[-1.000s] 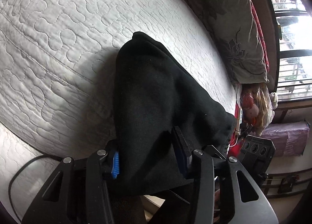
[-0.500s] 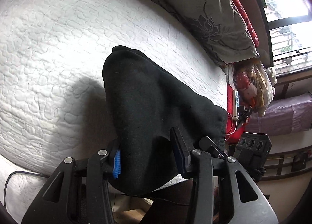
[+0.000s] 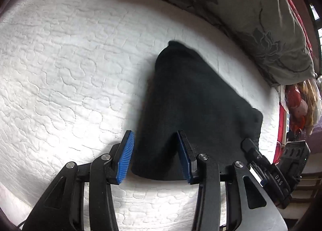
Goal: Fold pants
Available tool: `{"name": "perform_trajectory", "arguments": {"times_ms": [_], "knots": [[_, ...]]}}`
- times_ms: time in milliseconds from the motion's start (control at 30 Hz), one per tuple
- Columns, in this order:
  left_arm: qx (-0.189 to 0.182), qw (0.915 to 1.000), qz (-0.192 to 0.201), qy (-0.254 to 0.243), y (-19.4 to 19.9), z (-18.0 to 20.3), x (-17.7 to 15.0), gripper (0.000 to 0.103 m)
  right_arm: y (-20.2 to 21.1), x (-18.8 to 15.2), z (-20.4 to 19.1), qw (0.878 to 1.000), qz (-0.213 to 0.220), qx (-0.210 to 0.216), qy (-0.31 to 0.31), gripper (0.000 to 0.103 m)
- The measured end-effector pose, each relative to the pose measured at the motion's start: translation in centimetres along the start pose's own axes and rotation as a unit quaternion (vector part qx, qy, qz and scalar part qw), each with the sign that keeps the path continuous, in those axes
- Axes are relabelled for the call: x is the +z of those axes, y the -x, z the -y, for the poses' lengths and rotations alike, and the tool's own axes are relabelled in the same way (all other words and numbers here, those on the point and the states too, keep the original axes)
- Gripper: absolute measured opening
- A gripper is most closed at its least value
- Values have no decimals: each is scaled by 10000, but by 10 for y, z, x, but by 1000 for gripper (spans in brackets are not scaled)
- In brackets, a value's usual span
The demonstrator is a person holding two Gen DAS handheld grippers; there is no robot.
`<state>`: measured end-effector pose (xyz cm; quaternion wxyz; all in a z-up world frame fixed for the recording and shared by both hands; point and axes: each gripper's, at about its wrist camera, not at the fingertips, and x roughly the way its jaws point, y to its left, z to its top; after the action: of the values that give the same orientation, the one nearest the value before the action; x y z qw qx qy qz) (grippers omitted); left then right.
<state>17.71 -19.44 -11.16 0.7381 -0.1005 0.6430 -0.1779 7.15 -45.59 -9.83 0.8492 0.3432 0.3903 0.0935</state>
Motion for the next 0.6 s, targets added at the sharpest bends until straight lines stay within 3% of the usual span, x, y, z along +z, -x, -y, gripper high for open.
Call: {"name": "perform_trajectory", "arguments": {"times_ms": [67,167,267,433,600], "knots": [[-255,9994,41,213,-2,-19,-5,53,-10,0,29,9989,-149,-373,-239,44],[-588,9961,98,643,4,-41,-12,54,8,-8,67,9974,96,19,-717,68],[-682,9939,218,835,17,-48,-27,54,35,-13,87,9943,380,81,-996,68],[-241,9977,375,513,33,-29,-70,56,65,-28,76,9954,491,-259,-781,68],[414,9975,576,-50,41,1,-116,64,74,-69,28,9938,154,-1100,61,79]]}}
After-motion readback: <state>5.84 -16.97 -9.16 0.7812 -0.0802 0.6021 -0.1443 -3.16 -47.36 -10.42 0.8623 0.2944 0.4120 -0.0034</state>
